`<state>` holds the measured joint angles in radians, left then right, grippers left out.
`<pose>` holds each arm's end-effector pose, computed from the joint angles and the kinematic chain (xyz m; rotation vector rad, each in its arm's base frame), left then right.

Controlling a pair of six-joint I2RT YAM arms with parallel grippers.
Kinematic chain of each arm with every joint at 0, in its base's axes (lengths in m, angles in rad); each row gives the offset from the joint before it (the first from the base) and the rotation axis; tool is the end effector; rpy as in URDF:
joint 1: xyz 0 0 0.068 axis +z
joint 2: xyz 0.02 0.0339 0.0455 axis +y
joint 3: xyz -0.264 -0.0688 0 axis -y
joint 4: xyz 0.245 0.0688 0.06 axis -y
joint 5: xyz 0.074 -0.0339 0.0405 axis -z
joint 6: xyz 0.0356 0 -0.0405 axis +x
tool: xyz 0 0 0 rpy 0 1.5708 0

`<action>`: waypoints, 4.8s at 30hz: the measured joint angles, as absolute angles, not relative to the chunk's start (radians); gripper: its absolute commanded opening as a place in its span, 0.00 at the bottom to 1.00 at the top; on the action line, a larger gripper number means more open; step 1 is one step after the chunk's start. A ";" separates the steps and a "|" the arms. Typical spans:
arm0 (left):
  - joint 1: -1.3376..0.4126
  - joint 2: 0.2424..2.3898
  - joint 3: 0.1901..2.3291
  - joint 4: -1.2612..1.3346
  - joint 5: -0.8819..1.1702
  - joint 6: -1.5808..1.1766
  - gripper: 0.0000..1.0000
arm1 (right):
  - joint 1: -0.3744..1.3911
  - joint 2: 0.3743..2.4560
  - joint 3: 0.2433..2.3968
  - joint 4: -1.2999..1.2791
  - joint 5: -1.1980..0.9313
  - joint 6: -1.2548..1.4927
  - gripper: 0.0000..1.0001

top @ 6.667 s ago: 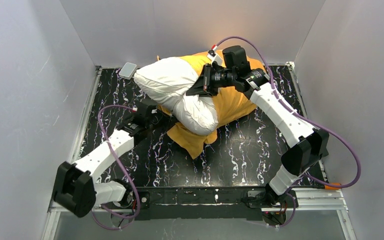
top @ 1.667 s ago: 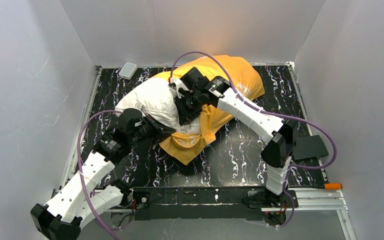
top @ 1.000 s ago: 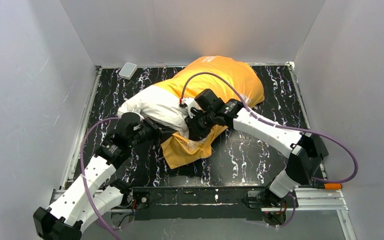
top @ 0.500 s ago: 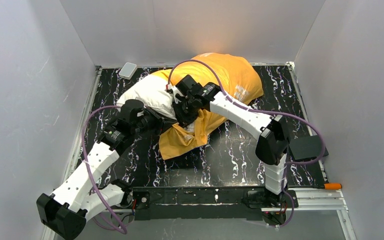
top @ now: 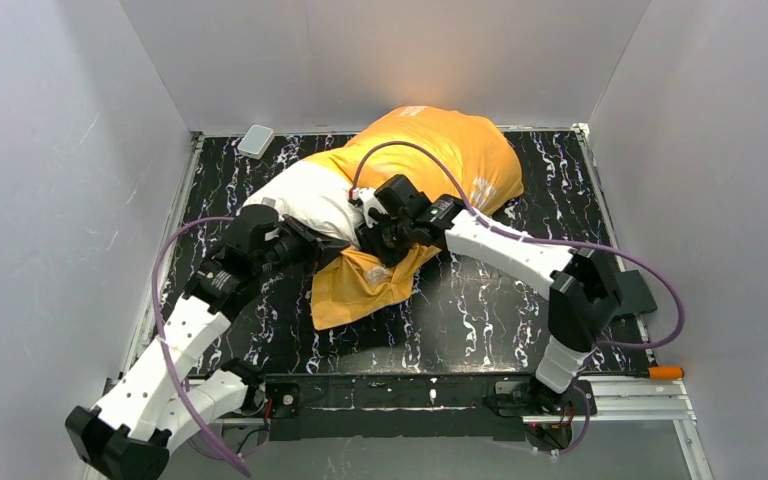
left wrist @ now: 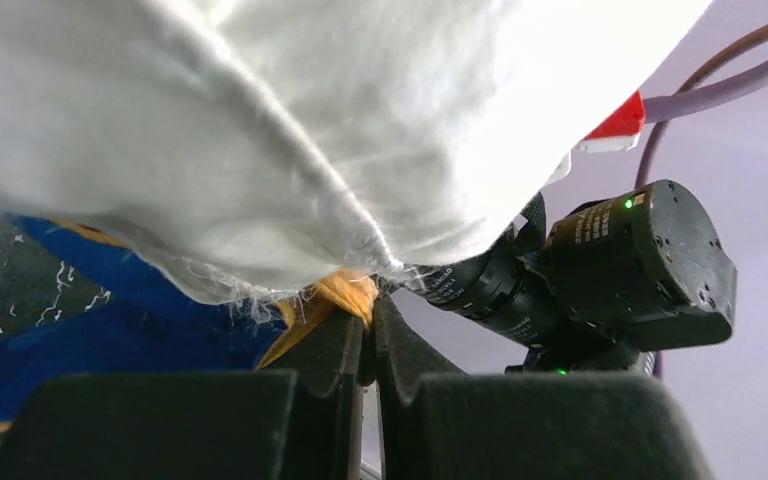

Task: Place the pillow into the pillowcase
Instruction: Stuff the pillow into the pillowcase.

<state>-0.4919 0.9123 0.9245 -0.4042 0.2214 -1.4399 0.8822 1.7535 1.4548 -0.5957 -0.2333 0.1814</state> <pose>0.1754 -0.1029 0.3437 -0.8832 2.0901 -1.3876 0.2401 0.3046 0.2736 -0.9855 2.3867 0.7207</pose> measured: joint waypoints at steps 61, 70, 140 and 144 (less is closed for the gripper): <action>-0.466 0.675 0.943 -0.649 0.209 -1.216 0.00 | 0.977 1.960 2.062 -0.849 -0.255 0.241 0.40; -0.476 0.698 1.015 -0.746 0.125 -1.201 0.00 | 1.001 1.805 1.602 -0.586 -0.152 0.210 0.39; -0.463 0.628 0.813 -0.350 0.261 -1.269 0.00 | 0.950 2.126 2.322 -0.420 -0.566 0.508 0.69; -0.461 0.608 0.809 -0.450 0.236 -1.266 0.00 | 0.979 2.168 2.335 -0.551 -0.435 0.447 0.65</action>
